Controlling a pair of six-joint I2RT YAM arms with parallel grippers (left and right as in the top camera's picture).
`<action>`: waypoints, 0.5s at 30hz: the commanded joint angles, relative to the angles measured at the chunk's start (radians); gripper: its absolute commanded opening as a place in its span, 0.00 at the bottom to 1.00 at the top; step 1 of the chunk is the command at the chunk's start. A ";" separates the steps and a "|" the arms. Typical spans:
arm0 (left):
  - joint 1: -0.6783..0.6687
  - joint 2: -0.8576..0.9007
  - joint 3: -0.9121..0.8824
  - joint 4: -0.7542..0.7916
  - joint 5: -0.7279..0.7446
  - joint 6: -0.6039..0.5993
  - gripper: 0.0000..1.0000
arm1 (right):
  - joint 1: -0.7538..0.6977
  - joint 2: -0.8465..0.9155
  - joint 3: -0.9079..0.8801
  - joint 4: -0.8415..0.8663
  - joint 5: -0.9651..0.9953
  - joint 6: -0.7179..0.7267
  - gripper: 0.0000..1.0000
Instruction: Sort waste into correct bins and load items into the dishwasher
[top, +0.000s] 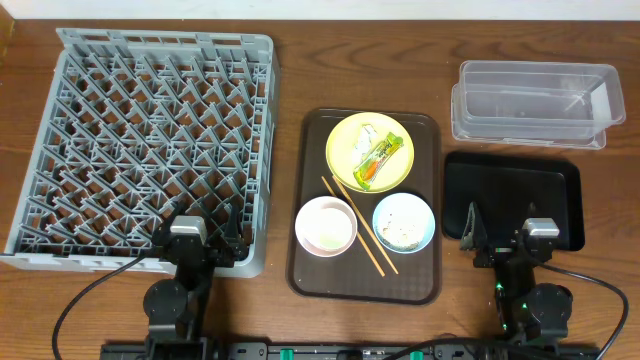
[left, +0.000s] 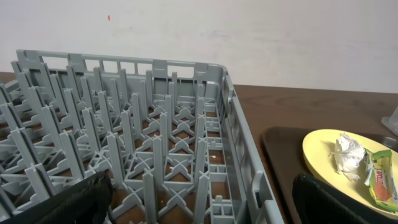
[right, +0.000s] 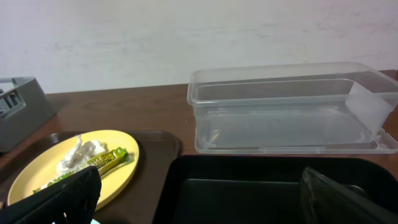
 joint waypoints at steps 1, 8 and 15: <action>-0.004 -0.005 -0.014 -0.037 0.021 0.014 0.94 | 0.023 -0.006 -0.001 -0.004 -0.005 -0.002 0.99; -0.004 -0.005 -0.014 -0.037 0.021 0.014 0.94 | 0.023 -0.006 -0.001 -0.004 -0.005 -0.003 0.99; -0.004 -0.005 -0.014 -0.037 0.021 0.014 0.94 | 0.023 -0.005 -0.001 -0.005 -0.004 -0.003 0.99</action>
